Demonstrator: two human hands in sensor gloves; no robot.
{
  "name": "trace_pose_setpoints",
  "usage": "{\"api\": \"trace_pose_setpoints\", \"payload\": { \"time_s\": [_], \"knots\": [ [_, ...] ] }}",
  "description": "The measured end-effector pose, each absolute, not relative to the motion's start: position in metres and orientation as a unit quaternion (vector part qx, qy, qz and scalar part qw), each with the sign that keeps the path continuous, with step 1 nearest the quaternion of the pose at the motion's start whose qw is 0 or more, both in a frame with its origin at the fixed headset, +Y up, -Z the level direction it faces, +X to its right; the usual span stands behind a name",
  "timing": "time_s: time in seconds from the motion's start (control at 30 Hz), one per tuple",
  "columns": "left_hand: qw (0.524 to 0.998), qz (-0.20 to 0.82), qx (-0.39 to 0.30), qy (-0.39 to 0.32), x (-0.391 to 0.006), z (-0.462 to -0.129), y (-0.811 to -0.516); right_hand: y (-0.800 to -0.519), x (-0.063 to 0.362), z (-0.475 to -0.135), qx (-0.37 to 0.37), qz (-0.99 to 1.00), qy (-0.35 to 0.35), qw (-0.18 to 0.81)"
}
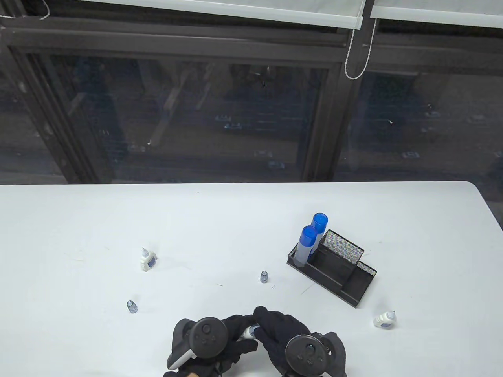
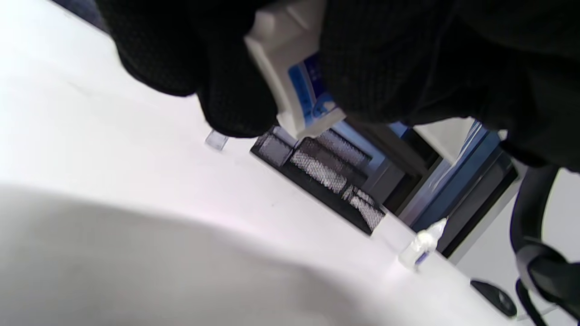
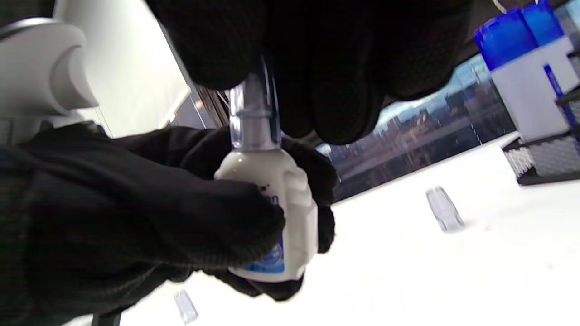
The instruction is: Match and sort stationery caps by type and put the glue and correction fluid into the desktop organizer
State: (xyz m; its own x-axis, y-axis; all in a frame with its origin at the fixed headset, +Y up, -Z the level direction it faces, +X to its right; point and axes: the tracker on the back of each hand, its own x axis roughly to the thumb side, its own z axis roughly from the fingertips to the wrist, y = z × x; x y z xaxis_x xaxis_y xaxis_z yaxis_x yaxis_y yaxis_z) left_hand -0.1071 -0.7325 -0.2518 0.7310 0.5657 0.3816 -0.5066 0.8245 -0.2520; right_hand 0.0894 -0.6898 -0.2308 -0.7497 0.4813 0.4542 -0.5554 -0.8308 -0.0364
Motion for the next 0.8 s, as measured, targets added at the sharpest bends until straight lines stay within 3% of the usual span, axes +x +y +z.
{"api": "trace_pose_setpoints", "payload": {
  "time_s": [0.17,0.5,0.8],
  "knots": [
    [0.927,0.291,-0.04,-0.234,-0.105,-0.249,-0.733,-0.69,0.088,-0.234,0.219,0.934,-0.05,0.277],
    [0.925,0.308,-0.025,-0.222,-0.114,-0.25,-0.729,-0.674,0.094,-0.239,0.21,0.942,-0.06,0.254],
    [0.957,0.234,0.024,-0.171,-0.15,-0.255,-0.719,-0.629,0.174,-0.259,0.089,0.959,-0.13,0.236]
  ]
}}
